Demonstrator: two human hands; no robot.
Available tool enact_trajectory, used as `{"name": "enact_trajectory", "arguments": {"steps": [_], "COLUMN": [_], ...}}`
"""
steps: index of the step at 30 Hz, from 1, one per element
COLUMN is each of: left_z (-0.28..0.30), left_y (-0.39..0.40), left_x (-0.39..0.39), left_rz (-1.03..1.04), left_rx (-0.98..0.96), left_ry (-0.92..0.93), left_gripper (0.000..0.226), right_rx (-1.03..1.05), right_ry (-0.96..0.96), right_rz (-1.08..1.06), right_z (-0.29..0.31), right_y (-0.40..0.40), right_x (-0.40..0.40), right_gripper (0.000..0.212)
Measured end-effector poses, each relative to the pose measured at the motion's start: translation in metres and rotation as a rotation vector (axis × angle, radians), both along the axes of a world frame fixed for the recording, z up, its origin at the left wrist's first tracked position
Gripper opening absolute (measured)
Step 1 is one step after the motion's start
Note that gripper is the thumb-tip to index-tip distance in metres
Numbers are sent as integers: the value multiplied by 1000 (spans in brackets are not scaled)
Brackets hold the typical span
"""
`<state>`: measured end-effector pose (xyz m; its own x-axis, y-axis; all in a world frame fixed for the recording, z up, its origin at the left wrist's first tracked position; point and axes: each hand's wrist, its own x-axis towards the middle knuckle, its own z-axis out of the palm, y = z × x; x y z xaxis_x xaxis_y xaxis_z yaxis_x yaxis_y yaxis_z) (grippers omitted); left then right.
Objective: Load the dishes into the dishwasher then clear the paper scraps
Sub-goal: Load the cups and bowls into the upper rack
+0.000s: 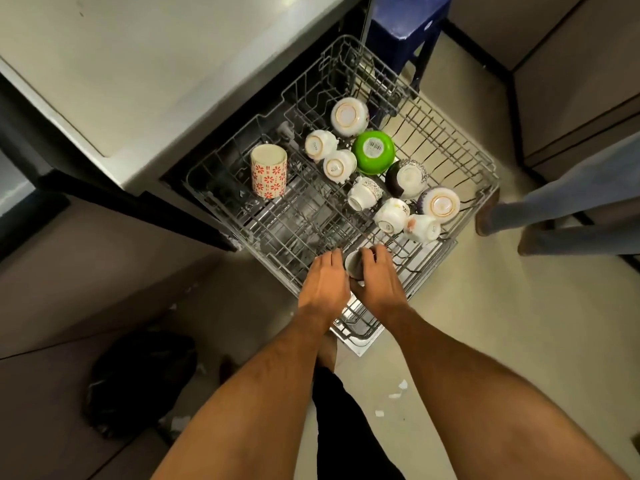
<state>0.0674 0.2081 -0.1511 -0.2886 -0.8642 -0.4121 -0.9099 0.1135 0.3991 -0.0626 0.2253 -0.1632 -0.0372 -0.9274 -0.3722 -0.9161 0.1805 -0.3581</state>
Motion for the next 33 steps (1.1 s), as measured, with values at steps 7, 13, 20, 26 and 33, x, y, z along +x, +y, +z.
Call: {"name": "enact_trajectory", "arguments": {"steps": [7,13,20,26,33], "left_z": [-7,-3,16,56,125], "left_y": [-5,-3,-3,-10,-34], "left_x": [-9,-7,5,44,118], "left_rz": [41,27,-10,-47,-33], "left_rx": [96,95,-46,-183,-327], "left_ry": [11,15,-4,-25,-64], "left_gripper": [52,48,50,54,54], "right_rx": [8,10,-12,-92,-266], "right_ry": [7,19,35,104,129], "right_rz": [21,32,12,42,71], "right_z": [-14,-17,3,55,137], "right_y": [-5,-2,1,-9,-37], "right_x": [2,3,7,18,75], "right_gripper": [50,55,56,57,48]}}
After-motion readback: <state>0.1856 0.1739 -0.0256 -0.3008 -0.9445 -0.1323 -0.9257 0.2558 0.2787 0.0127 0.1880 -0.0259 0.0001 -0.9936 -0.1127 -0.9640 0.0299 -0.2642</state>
